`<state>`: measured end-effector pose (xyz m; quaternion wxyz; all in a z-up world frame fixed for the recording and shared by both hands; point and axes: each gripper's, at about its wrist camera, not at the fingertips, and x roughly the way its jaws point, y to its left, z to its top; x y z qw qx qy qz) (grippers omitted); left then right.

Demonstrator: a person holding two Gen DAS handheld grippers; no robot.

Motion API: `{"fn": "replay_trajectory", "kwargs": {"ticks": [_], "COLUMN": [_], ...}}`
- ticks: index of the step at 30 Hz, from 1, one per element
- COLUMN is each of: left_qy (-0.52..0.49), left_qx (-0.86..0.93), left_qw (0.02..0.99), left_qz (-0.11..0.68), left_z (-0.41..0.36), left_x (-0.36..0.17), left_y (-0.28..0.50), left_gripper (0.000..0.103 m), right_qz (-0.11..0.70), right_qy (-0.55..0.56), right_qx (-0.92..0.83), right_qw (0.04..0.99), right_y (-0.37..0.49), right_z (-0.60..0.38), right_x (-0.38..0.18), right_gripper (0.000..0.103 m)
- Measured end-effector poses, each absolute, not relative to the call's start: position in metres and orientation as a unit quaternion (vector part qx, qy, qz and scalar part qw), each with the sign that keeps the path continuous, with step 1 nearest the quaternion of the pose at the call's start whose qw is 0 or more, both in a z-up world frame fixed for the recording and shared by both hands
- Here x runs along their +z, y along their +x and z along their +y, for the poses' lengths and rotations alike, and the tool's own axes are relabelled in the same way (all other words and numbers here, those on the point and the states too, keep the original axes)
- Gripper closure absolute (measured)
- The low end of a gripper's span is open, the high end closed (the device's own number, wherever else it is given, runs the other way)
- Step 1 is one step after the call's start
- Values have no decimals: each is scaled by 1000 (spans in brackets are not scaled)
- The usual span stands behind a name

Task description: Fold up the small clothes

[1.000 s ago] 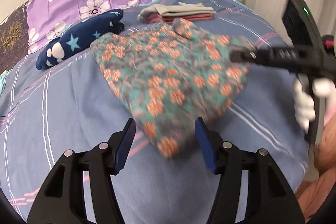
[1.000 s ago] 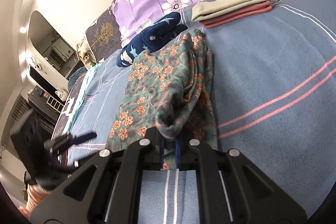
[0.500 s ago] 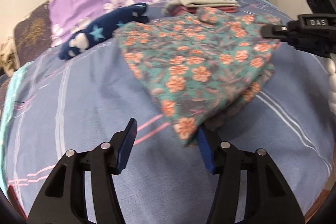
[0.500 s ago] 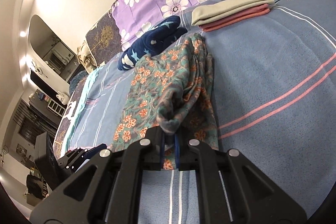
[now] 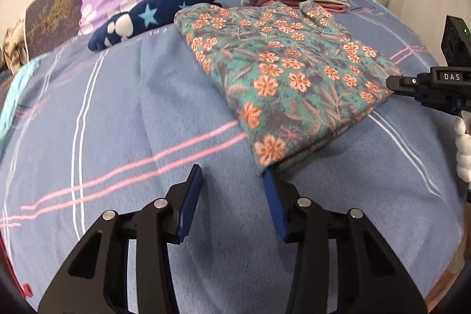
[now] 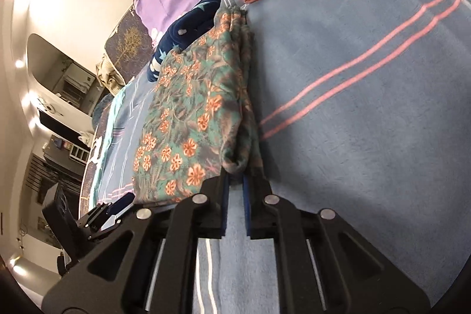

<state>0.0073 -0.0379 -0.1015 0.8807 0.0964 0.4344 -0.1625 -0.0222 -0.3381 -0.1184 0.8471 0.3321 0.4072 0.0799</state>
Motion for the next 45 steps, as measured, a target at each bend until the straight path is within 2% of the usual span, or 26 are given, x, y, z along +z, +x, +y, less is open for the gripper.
{"fn": "replay_trajectory", "kwargs": {"ticks": [2,4,10,13,15,17,21,34,38,41,45], "left_qy": [83,63,42,47,50,62,64,46,30,34,21], "left_qx": [-172,-187,-239,-240,-236,-240,-242,-242,-254,-248,-241], "left_qw": [880,882,893,880,864,870,867,877,893,900,908], "left_qz": [434,429,379,406,442,427,431,413,369,357,341], "left_z": [-32,-27,-43,-59,-68,-71,-73,-67,-65,-70,-73], "left_x": [-97,-86,-52,-72,-100,-111,-110,-102,-79,-69,-61], "left_y": [4,1,9,34,47,43,43,37,41,51,63], "left_gripper": [66,75,75,75,74,73,72,72,72,72,70], "right_qz": [400,386,350,372,415,397,412,411,384,324,287], "right_qy": [298,278,229,222,219,212,163,163,163,120,105], "right_qx": [57,57,90,89,56,63,62,57,54,26,7], "right_qw": [865,878,904,897,881,891,894,895,907,938,952], "right_y": [-24,-24,-9,8,17,10,5,6,-4,-12,-6], "right_z": [-336,-333,-312,-308,-310,-310,-302,-298,-291,-278,-273], "right_x": [-104,-91,-64,-81,-109,-117,-114,-113,-83,-53,-35], "right_gripper": [78,78,78,76,83,84,84,83,70,47,49]}}
